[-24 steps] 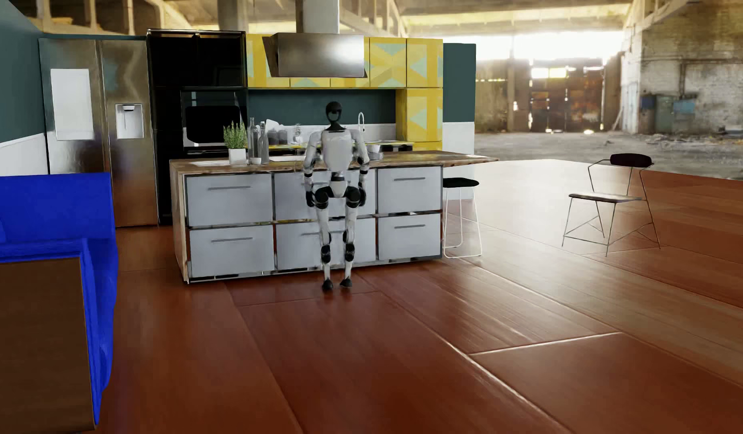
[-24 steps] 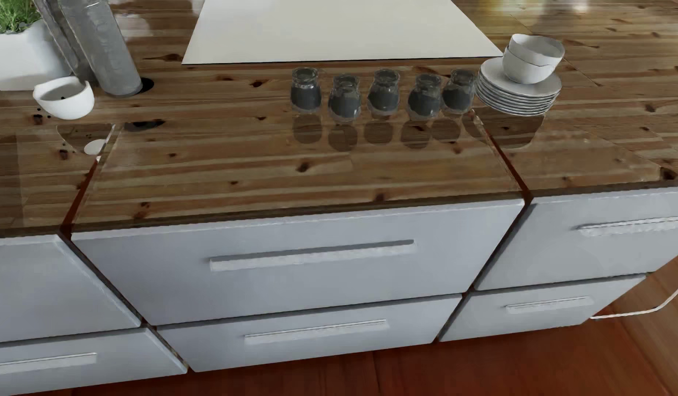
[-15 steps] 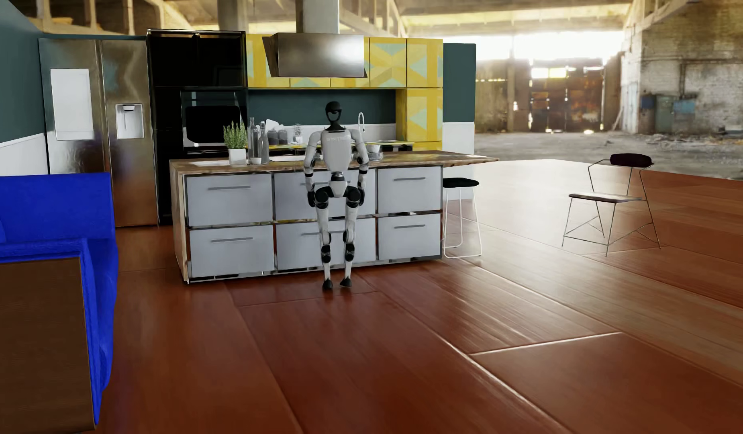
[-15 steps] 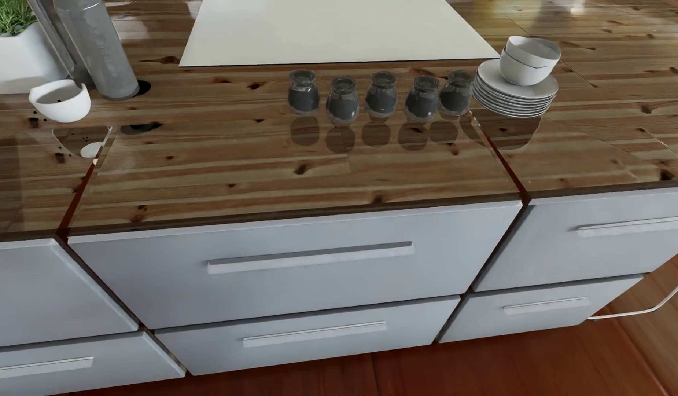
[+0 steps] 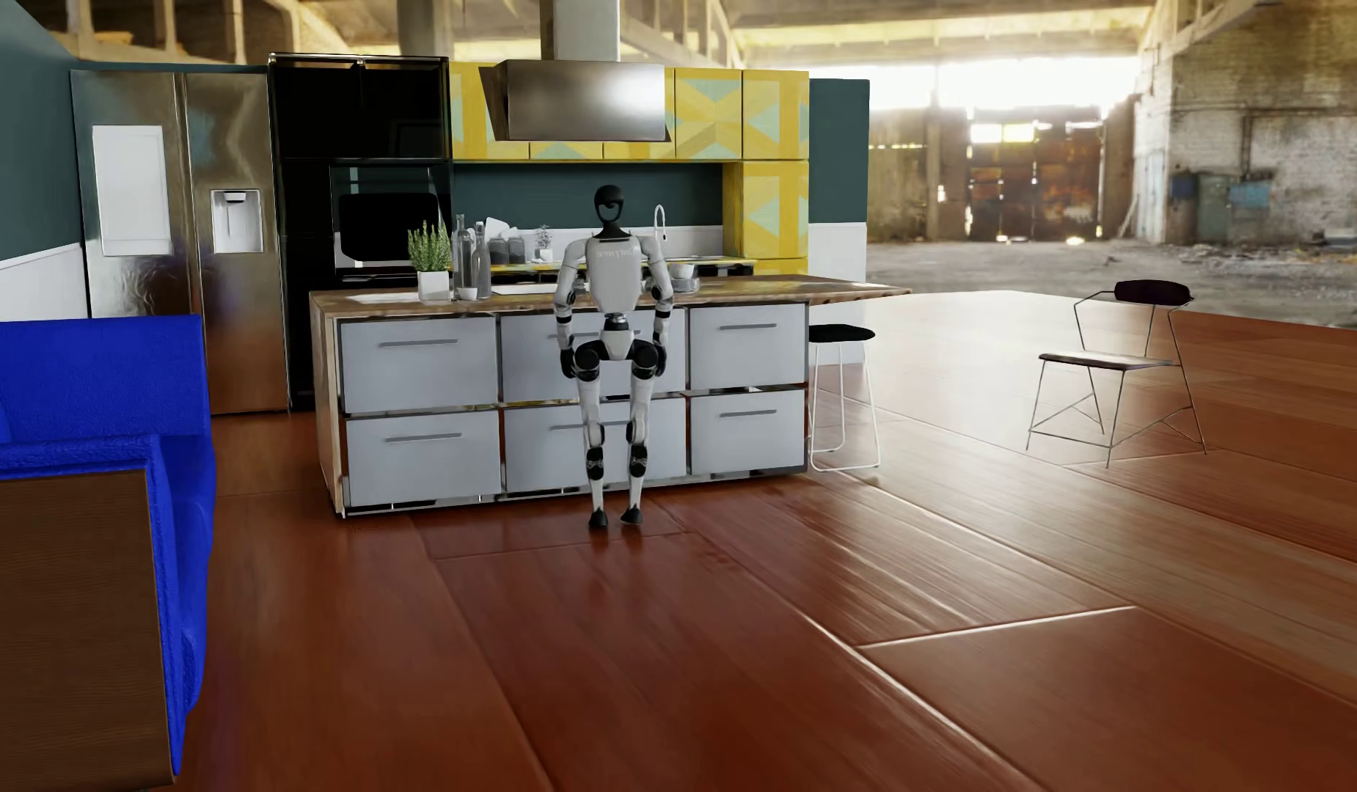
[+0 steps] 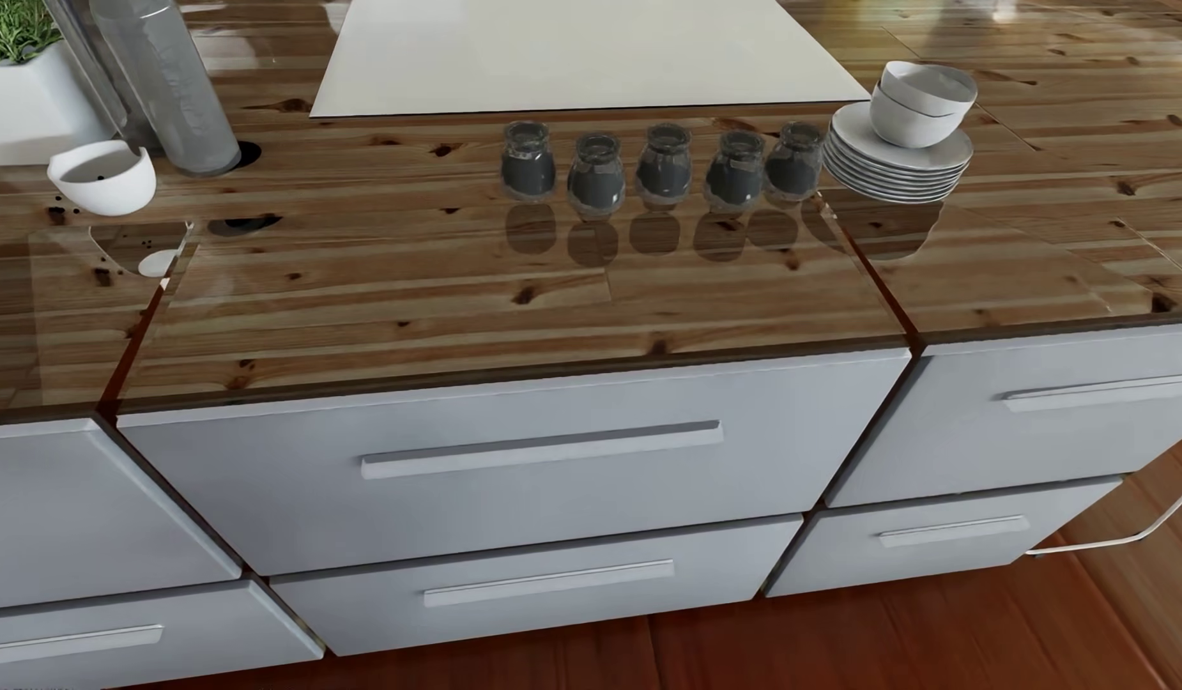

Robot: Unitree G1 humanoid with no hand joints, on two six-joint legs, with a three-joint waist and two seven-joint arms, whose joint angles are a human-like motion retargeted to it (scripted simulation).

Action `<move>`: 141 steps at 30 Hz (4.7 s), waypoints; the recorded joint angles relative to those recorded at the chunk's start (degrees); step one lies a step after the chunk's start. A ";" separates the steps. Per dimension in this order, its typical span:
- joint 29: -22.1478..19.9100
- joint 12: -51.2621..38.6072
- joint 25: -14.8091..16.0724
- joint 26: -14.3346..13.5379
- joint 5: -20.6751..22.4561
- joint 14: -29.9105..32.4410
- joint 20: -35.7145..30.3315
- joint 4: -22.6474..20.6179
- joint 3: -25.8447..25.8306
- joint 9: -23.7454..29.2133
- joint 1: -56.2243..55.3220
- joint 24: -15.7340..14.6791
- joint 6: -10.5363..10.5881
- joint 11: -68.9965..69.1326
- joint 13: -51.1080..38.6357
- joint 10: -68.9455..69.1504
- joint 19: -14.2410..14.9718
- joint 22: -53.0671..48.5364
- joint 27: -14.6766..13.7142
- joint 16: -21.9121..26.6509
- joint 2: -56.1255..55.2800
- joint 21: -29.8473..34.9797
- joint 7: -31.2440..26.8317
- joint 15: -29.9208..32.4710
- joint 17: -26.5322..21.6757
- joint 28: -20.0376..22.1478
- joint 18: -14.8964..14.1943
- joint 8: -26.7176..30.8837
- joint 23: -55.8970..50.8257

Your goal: Walk towards the corner

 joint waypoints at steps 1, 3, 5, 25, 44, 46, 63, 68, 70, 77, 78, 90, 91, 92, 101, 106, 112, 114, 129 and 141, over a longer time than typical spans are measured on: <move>0.00 0.03 0.00 0.00 0.03 -0.01 -0.17 0.03 -0.09 -0.12 -0.05 0.00 0.00 -0.16 -0.07 0.05 0.00 0.03 0.00 -0.05 0.07 0.40 0.00 0.02 -0.06 0.00 0.00 0.00 -0.07; 0.00 0.07 0.00 0.00 0.04 -0.10 -0.17 -0.01 -0.32 0.06 0.08 0.00 0.12 -0.20 -0.07 0.17 0.00 -0.04 0.00 -0.28 0.35 0.33 0.00 0.09 -0.03 0.00 0.00 0.00 0.31; 0.00 0.12 0.00 0.00 0.08 -0.22 0.19 0.03 -0.44 -0.12 0.02 0.00 0.17 -0.35 -0.09 0.31 0.00 -0.04 0.00 -0.33 0.50 0.47 0.00 0.13 -0.12 0.00 0.00 0.00 0.56; 0.00 -0.88 0.00 0.00 0.66 -0.51 -1.83 0.25 -3.35 -0.78 0.73 0.00 1.39 -0.90 -2.20 -0.08 0.00 1.14 0.00 -0.73 0.96 2.31 0.00 1.20 -1.24 0.00 0.00 0.00 2.34; 0.00 -1.68 0.00 0.00 0.68 -0.16 -3.53 -0.02 -6.62 0.61 0.76 0.00 2.23 -1.12 -3.28 0.00 0.00 0.62 0.00 -0.53 1.05 0.16 0.00 1.90 -1.45 0.00 0.00 0.00 3.50; 0.00 -1.64 0.00 0.00 0.60 -0.03 -3.43 -0.03 -6.66 0.57 1.01 0.00 1.99 -0.70 -3.34 -0.10 0.00 0.73 0.00 -0.41 0.97 0.61 0.00 1.60 -1.38 0.00 0.00 0.00 3.48; 0.00 -1.46 0.00 0.00 0.76 -0.19 -3.25 0.27 -5.95 0.27 1.02 0.00 1.99 -0.68 -3.03 -0.42 0.00 0.71 0.00 -0.38 0.59 -0.43 0.00 1.59 -1.27 0.00 0.00 0.00 3.59; 0.00 -1.30 0.00 0.00 0.82 -0.29 -3.45 0.25 -5.75 0.29 1.20 0.00 2.24 -0.68 -2.77 -0.53 0.00 0.51 0.00 -0.54 0.70 -0.35 0.00 1.35 -1.55 0.00 0.00 0.00 3.22; 0.00 -1.38 0.00 0.00 0.88 -0.43 -3.30 0.29 -5.99 0.36 0.92 0.00 2.45 -0.66 -3.18 -0.32 0.00 0.64 0.00 -0.76 0.65 0.22 0.00 1.37 -1.57 0.00 0.00 0.00 3.90; 0.00 -1.01 0.00 0.00 0.83 -0.45 -2.57 0.47 -5.80 -0.25 1.42 0.00 2.14 -0.61 -2.23 -0.40 0.00 0.19 0.00 -0.77 1.13 -1.38 0.00 0.98 -1.07 0.00 0.00 0.00 2.86; 0.00 -1.20 0.00 0.00 0.60 -0.23 -2.43 0.31 -5.49 -0.67 0.40 0.00 2.18 0.00 -2.38 -0.10 0.00 0.35 0.00 -1.02 0.02 -1.19 0.00 0.82 -1.17 0.00 0.00 0.00 2.78; 0.00 0.08 0.00 0.00 -0.14 -0.20 -0.13 -0.09 -2.15 -0.16 0.82 0.00 0.95 -0.27 -1.78 -0.59 0.00 -0.25 0.00 -1.57 0.36 0.33 0.00 0.25 -0.32 0.00 0.00 0.00 2.21; 0.00 0.08 0.00 0.00 -0.14 -0.09 -0.04 -0.02 -1.78 -0.16 0.68 0.00 0.95 -0.44 -1.78 -0.57 0.00 -0.15 0.00 -1.65 0.34 1.01 0.00 0.29 -0.40 0.00 0.00 0.00 1.94; 0.00 -0.10 0.00 0.00 -0.27 -0.18 -0.52 -0.14 -1.36 -0.03 0.61 0.00 0.66 -0.41 -1.81 -0.57 0.00 0.03 0.00 -1.50 0.22 1.48 0.00 0.31 -0.37 0.00 0.00 0.00 1.81; 0.00 -1.02 0.00 0.00 0.17 -0.46 -0.42 0.36 -0.64 -0.60 -0.01 0.00 -0.12 -0.88 -2.03 -0.44 0.00 0.46 0.00 -0.89 0.02 3.53 0.00 0.47 0.06 0.00 0.00 0.00 0.95; 0.00 -0.46 0.00 0.00 0.26 -0.53 -0.31 0.46 -0.01 -0.94 0.40 0.00 -0.23 -1.24 -1.93 -0.72 0.00 0.03 0.00 -0.73 0.33 3.72 0.00 0.53 -0.06 0.00 0.00 0.00 0.78; 0.00 -0.59 0.00 0.00 0.07 -0.65 -1.05 0.19 -0.54 -0.92 0.83 0.00 -0.16 -1.36 -1.83 -0.66 0.00 0.28 0.00 -0.67 0.93 3.71 0.00 0.42 -0.23 0.00 0.00 0.00 0.64; 0.00 -0.65 0.00 0.00 0.27 -0.65 -1.14 0.48 -0.22 -1.17 0.44 0.00 0.06 -0.96 -1.84 -0.52 0.00 0.33 0.00 -0.71 0.43 3.79 0.00 0.14 -0.26 0.00 0.00 0.00 0.62; 0.00 -3.93 0.00 0.00 0.58 -0.38 -1.04 0.91 7.04 0.19 0.17 0.00 -2.20 -0.44 0.28 -0.51 0.00 1.11 0.00 1.34 -0.02 7.90 0.00 -0.27 -0.08 0.00 0.00 0.00 -1.32; 0.00 -5.84 0.00 0.00 -0.71 -1.30 -1.23 -0.43 11.09 1.40 -0.52 0.00 -5.15 -0.99 0.40 -0.18 0.00 2.11 0.00 2.62 0.24 7.06 0.00 0.22 -0.71 0.00 0.00 0.00 -3.95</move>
